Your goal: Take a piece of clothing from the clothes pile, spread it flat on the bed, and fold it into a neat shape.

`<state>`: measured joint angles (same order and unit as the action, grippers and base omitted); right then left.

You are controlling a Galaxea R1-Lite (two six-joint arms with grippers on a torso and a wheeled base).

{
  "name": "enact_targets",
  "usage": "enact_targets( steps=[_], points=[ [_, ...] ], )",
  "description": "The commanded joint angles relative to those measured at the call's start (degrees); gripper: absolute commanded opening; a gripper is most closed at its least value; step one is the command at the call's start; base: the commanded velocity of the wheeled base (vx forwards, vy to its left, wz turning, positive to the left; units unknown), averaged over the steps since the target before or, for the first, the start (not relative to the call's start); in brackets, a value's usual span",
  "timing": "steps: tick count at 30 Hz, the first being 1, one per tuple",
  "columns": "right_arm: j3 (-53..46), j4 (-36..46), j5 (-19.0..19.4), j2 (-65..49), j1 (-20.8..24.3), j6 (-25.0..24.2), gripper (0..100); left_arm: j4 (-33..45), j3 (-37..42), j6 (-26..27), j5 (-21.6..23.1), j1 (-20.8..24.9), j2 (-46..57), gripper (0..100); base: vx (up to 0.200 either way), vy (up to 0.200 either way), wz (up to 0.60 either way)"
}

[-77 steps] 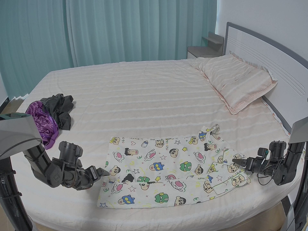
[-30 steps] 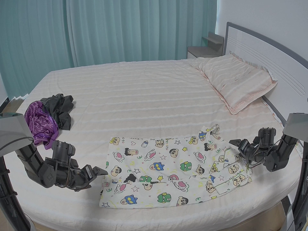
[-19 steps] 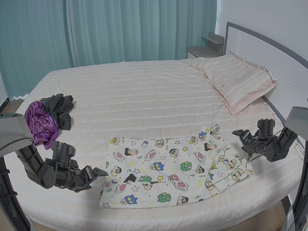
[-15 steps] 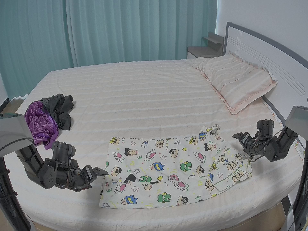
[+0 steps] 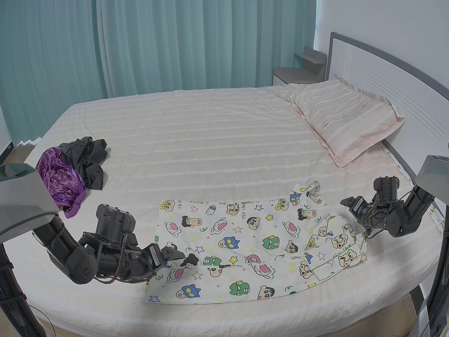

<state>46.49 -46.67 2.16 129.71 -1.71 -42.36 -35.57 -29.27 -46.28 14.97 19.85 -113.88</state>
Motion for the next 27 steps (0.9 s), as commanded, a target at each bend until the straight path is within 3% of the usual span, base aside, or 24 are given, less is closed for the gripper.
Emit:
enact_targets(
  steps=[1,8,16,20,27],
  points=[
    [-0.3,-0.3,0.0,-0.5,0.0,0.0,100,1.6,-2.0,0.1,-1.8,4.0,-1.6,100,0.000,0.000,0.00],
    [-1.1,-2.2,0.0,-0.5,-0.1,0.1,100,2.3,-5.1,4.8,-10.3,6.3,-9.4,100,0.000,0.000,0.00],
    [-1.1,-2.8,0.0,-0.5,-0.1,0.0,100,2.3,-5.2,5.7,-13.5,7.7,-11.1,100,0.000,0.000,0.00],
    [-1.1,-2.9,0.0,-1.0,-0.1,-0.3,100,2.2,-5.2,8.0,-17.4,8.9,-12.9,100,0.000,0.000,0.00],
    [-2.4,-7.7,0.0,-1.0,-0.9,-0.3,100,2.3,-6.1,8.1,-20.3,9.8,-14.4,100,0.000,0.000,0.00]
  ],
)
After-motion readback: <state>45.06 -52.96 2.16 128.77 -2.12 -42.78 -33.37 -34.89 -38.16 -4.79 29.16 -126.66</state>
